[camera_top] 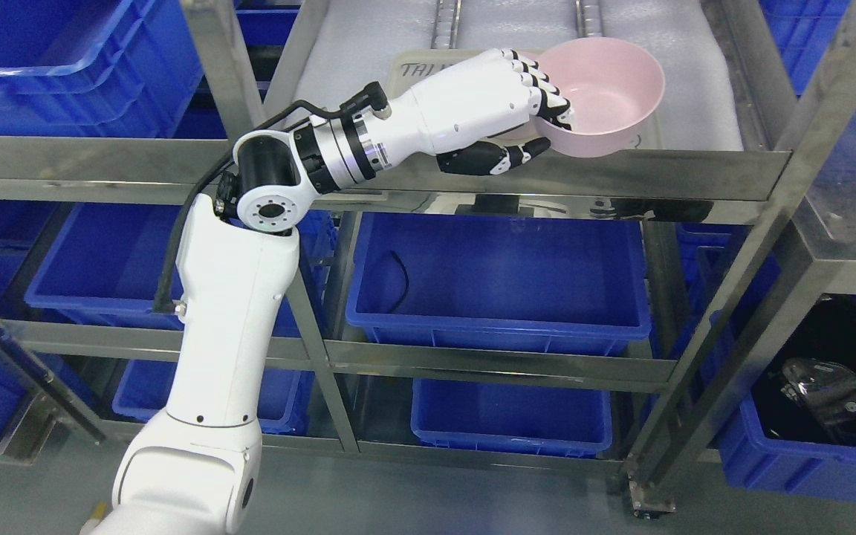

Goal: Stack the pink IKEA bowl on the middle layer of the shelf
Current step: 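Move the held bowl over the pink bowl on the frog tray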

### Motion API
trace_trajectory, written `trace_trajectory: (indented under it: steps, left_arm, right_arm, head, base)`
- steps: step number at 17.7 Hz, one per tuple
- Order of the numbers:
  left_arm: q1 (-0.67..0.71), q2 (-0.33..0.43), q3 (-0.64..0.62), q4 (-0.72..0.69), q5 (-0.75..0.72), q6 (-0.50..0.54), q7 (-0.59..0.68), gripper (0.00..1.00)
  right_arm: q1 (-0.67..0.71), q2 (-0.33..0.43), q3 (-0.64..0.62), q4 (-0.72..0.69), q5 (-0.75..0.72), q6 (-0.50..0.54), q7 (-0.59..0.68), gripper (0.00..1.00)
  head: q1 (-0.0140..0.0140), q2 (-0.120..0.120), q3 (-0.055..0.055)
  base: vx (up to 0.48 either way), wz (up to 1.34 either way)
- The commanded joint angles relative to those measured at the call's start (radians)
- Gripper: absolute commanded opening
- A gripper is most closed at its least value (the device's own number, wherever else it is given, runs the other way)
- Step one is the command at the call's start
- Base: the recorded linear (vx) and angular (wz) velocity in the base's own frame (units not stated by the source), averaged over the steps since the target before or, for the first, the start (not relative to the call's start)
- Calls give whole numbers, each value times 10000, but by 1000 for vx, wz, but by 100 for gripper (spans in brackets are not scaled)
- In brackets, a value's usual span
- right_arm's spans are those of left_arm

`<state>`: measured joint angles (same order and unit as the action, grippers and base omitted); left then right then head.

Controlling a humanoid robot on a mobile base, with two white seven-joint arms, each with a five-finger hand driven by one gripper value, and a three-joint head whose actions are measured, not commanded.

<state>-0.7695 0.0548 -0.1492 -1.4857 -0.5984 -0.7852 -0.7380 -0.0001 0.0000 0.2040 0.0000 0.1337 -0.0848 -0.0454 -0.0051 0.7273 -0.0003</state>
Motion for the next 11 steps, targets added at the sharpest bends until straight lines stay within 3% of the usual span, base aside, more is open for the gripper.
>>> trace_trajectory:
  steps: [1, 7, 11]
  left_arm:
    - [-542, 2547, 1000, 85, -91, 256, -411, 3]
    - [-373, 3286, 1568, 313, -182, 397, -1073, 4]
    - [-496, 3195, 1477, 682, -244, 520, -981, 3]
  right_arm:
    - [155, -175, 0, -175, -3, 4, -6, 100]
    - [155, -175, 0, -175, -3, 4, -6, 100]
    - [155, -175, 0, -175, -3, 4, -6, 100]
  head:
    - [0, 0, 0]
    - [0, 0, 0]
    - [0, 0, 0]
  base:
    - [109, -371]
    - [101, -233]
    - [96, -47]
